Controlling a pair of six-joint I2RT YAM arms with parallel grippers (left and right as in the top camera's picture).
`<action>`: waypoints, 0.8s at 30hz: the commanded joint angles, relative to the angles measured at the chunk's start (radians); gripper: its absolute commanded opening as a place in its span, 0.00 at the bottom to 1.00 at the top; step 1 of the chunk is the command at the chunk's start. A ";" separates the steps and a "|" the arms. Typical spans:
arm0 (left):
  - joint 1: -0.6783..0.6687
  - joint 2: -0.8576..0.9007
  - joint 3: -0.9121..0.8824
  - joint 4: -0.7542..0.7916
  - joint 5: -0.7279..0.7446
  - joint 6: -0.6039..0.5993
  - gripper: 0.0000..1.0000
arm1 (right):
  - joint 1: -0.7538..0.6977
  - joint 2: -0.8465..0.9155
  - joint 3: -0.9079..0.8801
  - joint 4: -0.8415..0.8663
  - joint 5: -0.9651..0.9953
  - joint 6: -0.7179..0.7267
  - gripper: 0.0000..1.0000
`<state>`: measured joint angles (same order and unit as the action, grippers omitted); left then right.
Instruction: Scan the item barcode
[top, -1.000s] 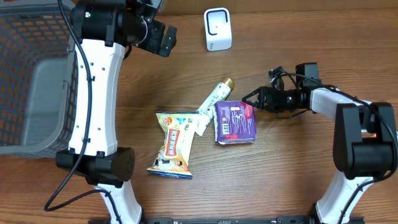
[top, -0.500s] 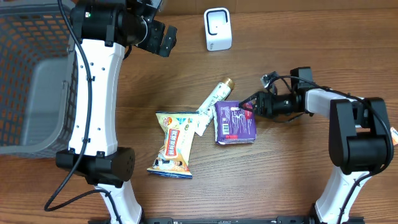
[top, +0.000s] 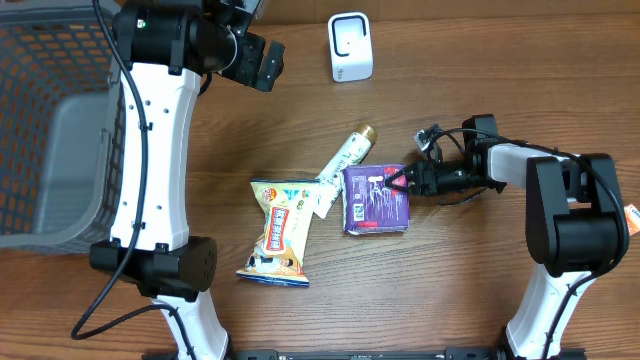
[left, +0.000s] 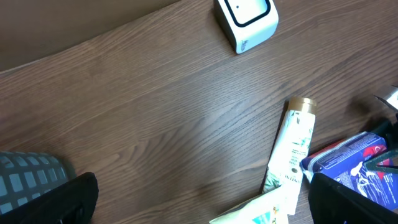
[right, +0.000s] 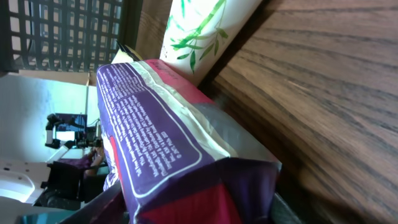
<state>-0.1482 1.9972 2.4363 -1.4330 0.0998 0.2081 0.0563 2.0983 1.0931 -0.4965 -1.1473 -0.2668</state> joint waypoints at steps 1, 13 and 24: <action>0.004 -0.008 0.006 0.001 -0.003 -0.014 1.00 | 0.013 0.006 0.002 0.000 -0.034 -0.046 0.45; 0.004 -0.008 0.006 0.000 -0.003 -0.014 1.00 | 0.016 0.001 0.003 -0.038 -0.090 0.011 0.04; 0.004 -0.008 0.006 0.000 -0.003 -0.014 1.00 | 0.013 -0.171 0.148 -0.289 -0.082 0.099 0.04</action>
<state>-0.1482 1.9972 2.4363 -1.4334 0.0998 0.2081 0.0681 2.0514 1.1614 -0.7559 -1.1954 -0.2131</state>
